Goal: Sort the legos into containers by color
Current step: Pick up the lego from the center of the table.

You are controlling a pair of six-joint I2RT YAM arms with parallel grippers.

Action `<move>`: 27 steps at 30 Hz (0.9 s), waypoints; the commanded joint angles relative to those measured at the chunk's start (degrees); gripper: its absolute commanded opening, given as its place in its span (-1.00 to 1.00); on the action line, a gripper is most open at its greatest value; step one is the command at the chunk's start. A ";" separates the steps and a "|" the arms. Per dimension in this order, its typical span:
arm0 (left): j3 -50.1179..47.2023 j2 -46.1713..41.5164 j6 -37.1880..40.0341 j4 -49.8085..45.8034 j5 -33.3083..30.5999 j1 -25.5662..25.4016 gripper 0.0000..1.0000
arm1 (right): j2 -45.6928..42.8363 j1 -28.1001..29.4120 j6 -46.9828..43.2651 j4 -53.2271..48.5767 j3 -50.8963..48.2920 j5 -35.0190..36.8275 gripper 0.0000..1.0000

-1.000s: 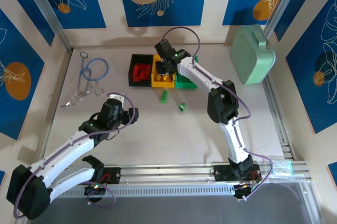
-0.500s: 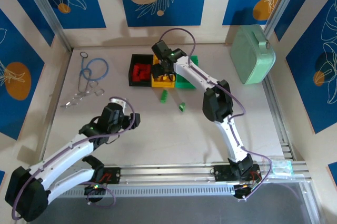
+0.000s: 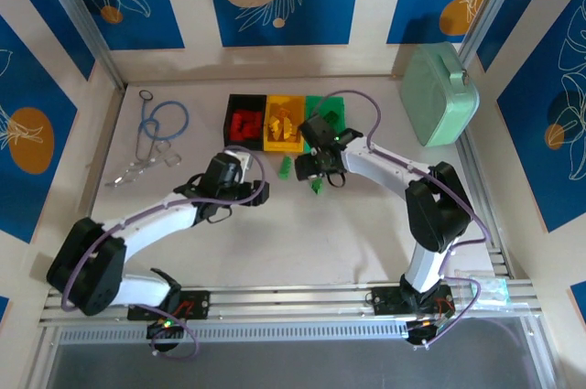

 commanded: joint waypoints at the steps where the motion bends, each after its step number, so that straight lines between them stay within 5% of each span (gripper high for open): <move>1: 4.27 4.62 -0.60 4.21 4.63 -0.39 0.59 | -1.05 0.19 2.34 4.15 -4.23 -3.38 0.61; 12: 12.73 12.89 0.62 1.23 4.64 -0.41 0.59 | 6.12 -0.19 1.74 7.94 -3.62 -5.25 0.30; 18: 15.54 15.68 1.85 -0.44 4.20 -0.37 0.58 | 6.91 0.02 2.17 6.93 -3.11 -3.36 -0.32; 27: 16.12 17.88 0.63 0.75 2.76 -0.67 0.56 | 1.84 -4.19 -0.98 3.11 4.80 -0.29 -0.39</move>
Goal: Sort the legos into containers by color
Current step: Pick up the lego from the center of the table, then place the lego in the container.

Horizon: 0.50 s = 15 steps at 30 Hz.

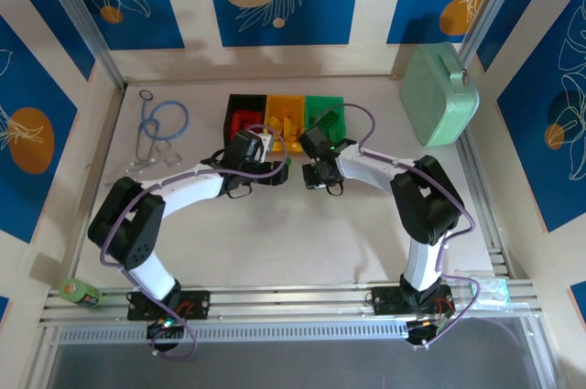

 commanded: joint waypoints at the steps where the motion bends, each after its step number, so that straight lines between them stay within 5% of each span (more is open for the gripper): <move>1: 0.61 1.10 -0.58 0.74 -0.62 -0.85 0.56 | -1.31 -3.52 -2.61 -2.58 8.22 1.16 -0.39; 12: 4.20 4.66 1.93 -1.34 -1.69 -1.57 0.56 | 16.95 -11.08 -7.15 -11.48 34.27 1.58 -0.35; 15: 5.58 5.62 2.70 -2.48 -1.90 -1.55 0.56 | 19.83 -11.84 -7.35 -12.45 38.46 -0.25 -0.21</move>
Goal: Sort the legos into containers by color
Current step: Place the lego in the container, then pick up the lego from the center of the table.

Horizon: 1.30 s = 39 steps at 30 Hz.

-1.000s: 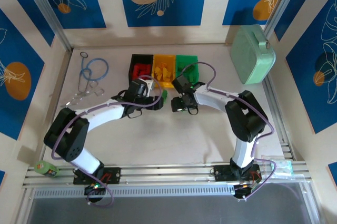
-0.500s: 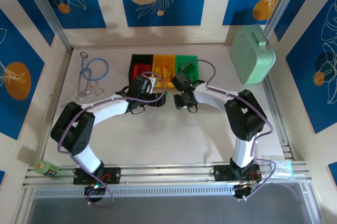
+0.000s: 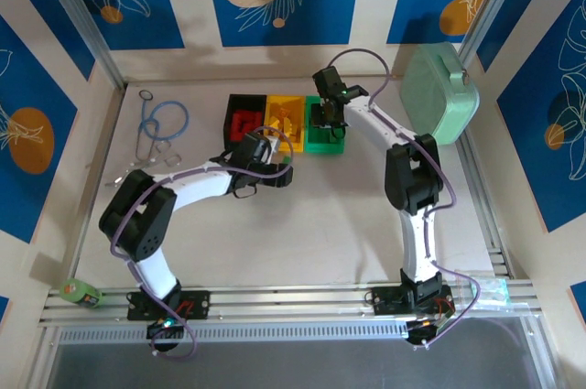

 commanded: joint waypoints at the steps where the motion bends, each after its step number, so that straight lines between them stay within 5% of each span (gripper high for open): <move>1: 2.94 1.51 2.00 -2.09 -0.71 -0.18 0.56 | 1.85 -0.34 -1.48 -5.05 4.64 -2.20 -0.06; 6: 5.03 3.83 2.66 -3.19 -0.89 -0.17 0.56 | -1.28 0.29 -2.29 -4.39 4.42 -5.08 0.60; 12: 6.97 6.99 3.39 -3.86 -1.72 -0.33 0.56 | -12.78 2.18 -0.91 -0.17 -6.17 -3.74 0.61; 24: 14.73 15.36 5.10 -6.96 -3.74 -1.05 0.49 | -43.04 10.34 11.41 11.63 -47.12 2.77 0.61; 33: 18.61 17.10 5.96 -10.30 -6.39 -3.84 -0.51 | -55.89 15.15 18.70 13.01 -63.87 6.80 0.53; 39: 21.76 16.06 4.58 -7.83 -4.37 -4.35 -0.74 | -58.16 17.41 23.49 18.23 -72.82 4.47 0.47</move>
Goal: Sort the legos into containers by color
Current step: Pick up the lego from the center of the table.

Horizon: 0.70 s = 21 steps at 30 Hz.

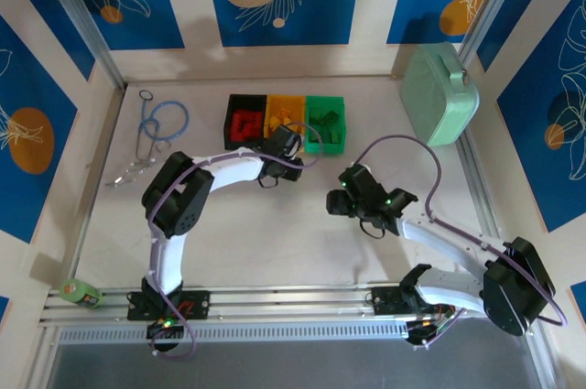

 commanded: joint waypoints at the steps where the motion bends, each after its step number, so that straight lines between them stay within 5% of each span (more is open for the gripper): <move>1: 3.51 -0.73 -0.47 1.26 1.33 -0.05 -0.74 | 0.18 2.26 5.13 3.25 -3.79 0.04 0.47; 21: 49.80 21.74 5.66 -13.30 1.93 0.04 -0.69 | -2.01 7.83 8.95 1.35 -6.59 3.61 0.48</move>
